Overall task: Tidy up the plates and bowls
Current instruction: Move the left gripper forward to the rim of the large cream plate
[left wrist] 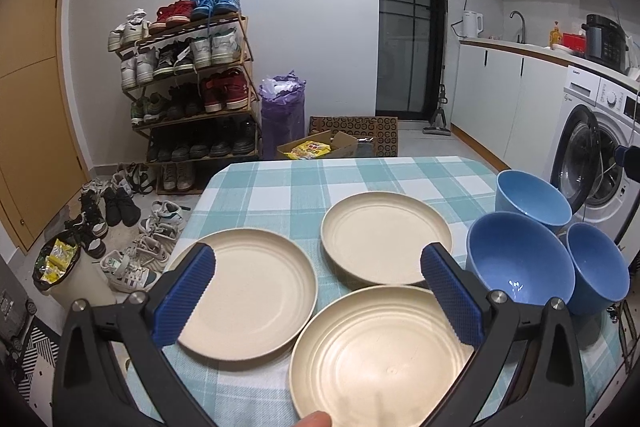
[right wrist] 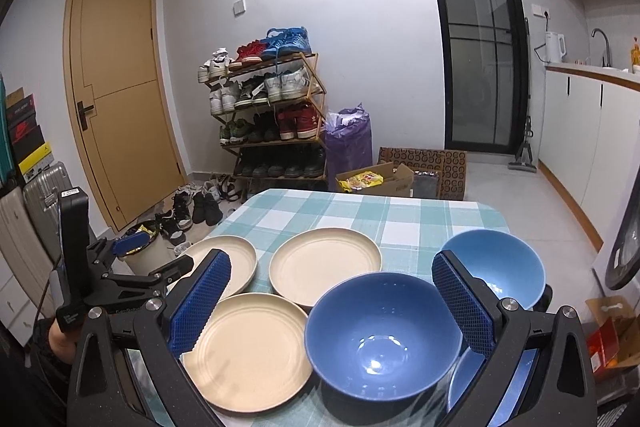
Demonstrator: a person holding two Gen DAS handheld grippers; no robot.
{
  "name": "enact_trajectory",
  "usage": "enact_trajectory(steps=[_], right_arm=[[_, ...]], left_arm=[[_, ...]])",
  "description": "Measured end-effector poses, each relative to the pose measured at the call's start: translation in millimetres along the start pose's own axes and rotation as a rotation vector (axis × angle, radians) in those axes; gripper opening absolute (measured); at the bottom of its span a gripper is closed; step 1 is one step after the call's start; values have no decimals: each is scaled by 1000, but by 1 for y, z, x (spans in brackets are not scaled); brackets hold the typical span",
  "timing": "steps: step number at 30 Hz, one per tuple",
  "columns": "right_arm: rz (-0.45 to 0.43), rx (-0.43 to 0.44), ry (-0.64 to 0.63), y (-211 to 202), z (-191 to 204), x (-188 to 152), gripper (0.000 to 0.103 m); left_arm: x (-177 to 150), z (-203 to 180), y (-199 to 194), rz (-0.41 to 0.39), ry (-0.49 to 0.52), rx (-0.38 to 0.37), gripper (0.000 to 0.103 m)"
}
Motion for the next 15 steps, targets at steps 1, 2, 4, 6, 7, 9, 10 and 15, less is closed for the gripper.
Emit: enact_trajectory(steps=[1, 2, 4, 6, 7, 9, 10, 15], right_arm=[[5, 1, 0, 3, -1, 1, 103], [7, 1, -2, 6, -2, 3, 103], [15, -2, -11, 12, -4, 7, 102], [26, -6, -10, 20, -7, 10, 103], [34, -4, -9, 24, -8, 12, 103], [46, -4, -7, 33, -10, 15, 103], [49, -2, -8, 38, -11, 17, 103], [70, 6, -22, 57, -12, 24, 103]], left_arm=[[1, 0, 3, 0, -3, -1, 103], [3, -1, 6, 1, -7, -2, 103], [5, -2, 13, 11, -16, -6, 103], [7, -3, 20, 18, -20, -8, 103], [7, -3, 23, 21, -19, -5, 103], [8, -3, 29, 31, -17, -2, 103], [8, -3, 32, 34, -18, 1, 103], [9, 1, 44, 50, -33, 12, 103]])
Point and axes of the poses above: each gripper's, at about its wrist camera, not at the fingertips, and y roughly the way its jaws point, z to its left, x to its top, the point moved 3 cm from there along y, roughly the way its jaws point, and after that the axes turned 15 degrees about -z, right-handed, at the moved point
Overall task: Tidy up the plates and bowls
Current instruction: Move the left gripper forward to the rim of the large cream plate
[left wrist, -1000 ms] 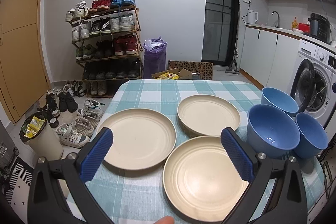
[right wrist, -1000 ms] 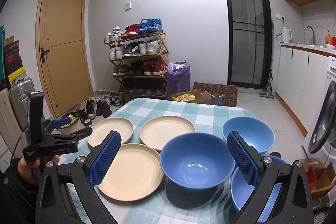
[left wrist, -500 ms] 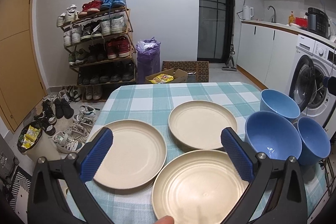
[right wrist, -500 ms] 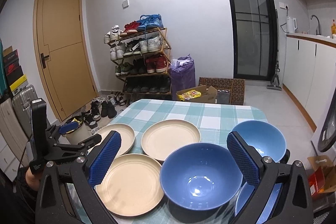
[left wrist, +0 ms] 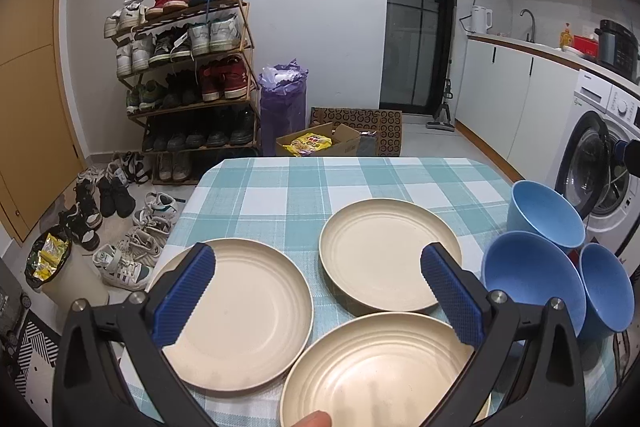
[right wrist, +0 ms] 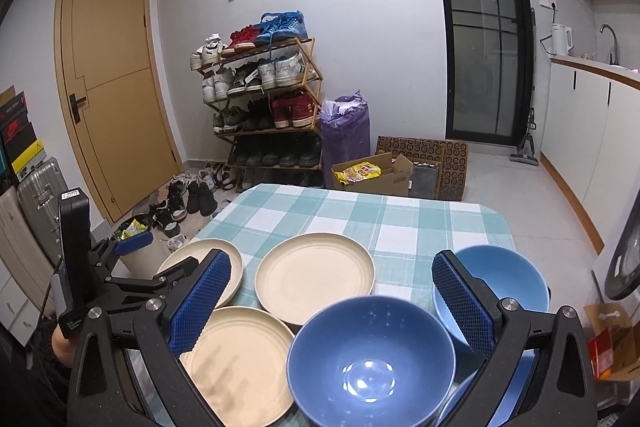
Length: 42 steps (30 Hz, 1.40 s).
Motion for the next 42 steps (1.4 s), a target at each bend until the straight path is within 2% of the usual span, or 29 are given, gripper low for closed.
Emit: enact_trajectory(steps=[18, 32, 42], right_arm=[[94, -4, 10, 65, -21, 1, 103], [193, -17, 65, 113, -44, -8, 102], [284, -21, 72, 148, -48, -22, 102]], left_arm=[[-9, 1, 45, 75, -5, 7, 103], [-14, 1, 75, 125, -7, -15, 103], [-30, -4, 101, 187, 14, -21, 103]])
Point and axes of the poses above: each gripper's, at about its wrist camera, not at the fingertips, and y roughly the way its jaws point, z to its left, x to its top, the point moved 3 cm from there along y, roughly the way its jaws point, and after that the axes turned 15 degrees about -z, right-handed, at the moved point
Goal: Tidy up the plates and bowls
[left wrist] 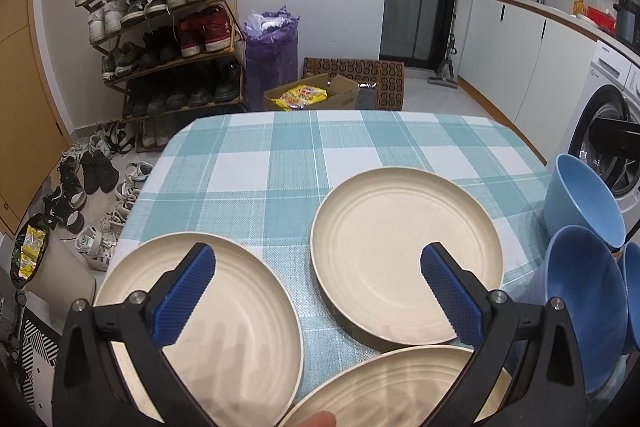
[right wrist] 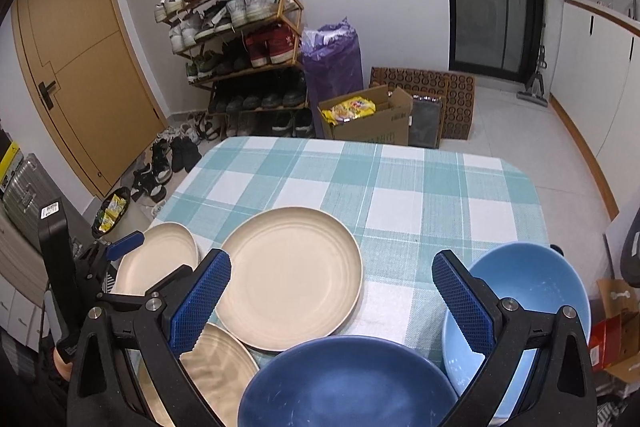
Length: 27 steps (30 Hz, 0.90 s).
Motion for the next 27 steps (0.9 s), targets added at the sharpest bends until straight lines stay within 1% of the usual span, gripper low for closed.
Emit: enact_trajectory(steps=[5, 9, 14, 20, 22, 24, 27], right_arm=[[50, -9, -17, 19, 1, -4, 102], [97, -15, -35, 37, 4, -11, 102], [148, -23, -51, 58, 5, -19, 103], [217, -21, -58, 81, 2, -27, 102], [243, -15, -45, 89, 0, -30, 102], [265, -16, -43, 97, -1, -33, 100], [291, -17, -43, 106, -1, -36, 97]], left_arm=[[-5, 2, 13, 35, -23, -12, 103], [-8, 4, 22, 55, -26, 1, 103], [-12, 5, 31, 84, -44, -20, 101], [-15, 0, 40, 105, -42, -43, 100], [-16, -3, 43, 110, -34, -54, 93], [-17, -6, 46, 121, -28, -62, 91], [-20, -9, 52, 145, -27, -79, 80]])
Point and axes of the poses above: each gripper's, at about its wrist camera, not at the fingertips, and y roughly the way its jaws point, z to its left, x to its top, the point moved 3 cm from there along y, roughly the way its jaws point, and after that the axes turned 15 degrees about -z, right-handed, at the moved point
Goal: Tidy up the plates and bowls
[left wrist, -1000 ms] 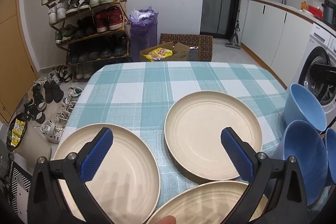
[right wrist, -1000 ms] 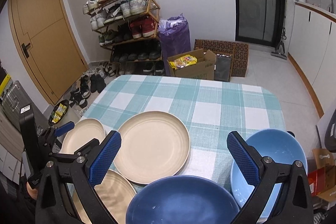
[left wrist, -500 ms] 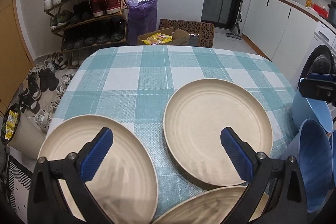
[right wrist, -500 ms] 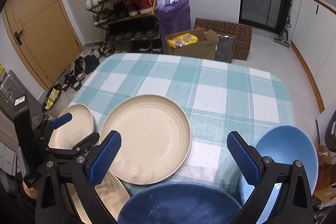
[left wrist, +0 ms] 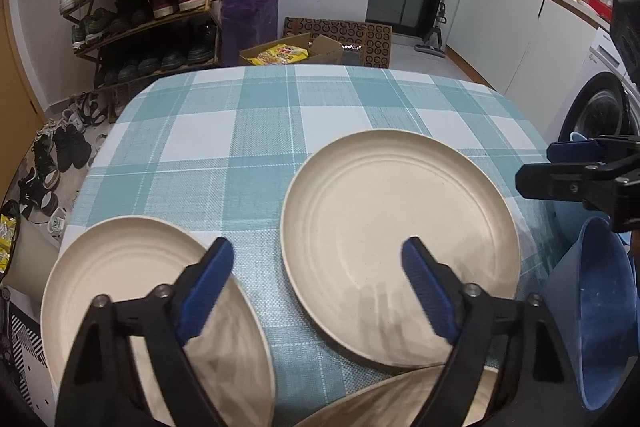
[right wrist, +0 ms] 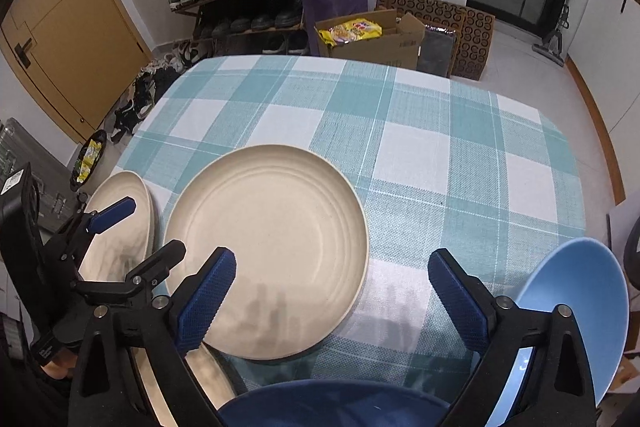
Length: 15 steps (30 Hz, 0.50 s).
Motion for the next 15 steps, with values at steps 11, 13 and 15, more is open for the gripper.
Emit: enact_trajectory(steps=[11, 13, 15], right_arm=[[82, 0, 11, 28, -7, -6, 83], [93, 2, 9, 32, -8, -7, 83], [109, 10, 8, 37, -8, -8, 83]], left_arm=[[-9, 1, 16, 71, -15, -19, 62], [-11, 1, 18, 78, -11, -18, 62], [-13, 0, 19, 85, -12, -26, 62]])
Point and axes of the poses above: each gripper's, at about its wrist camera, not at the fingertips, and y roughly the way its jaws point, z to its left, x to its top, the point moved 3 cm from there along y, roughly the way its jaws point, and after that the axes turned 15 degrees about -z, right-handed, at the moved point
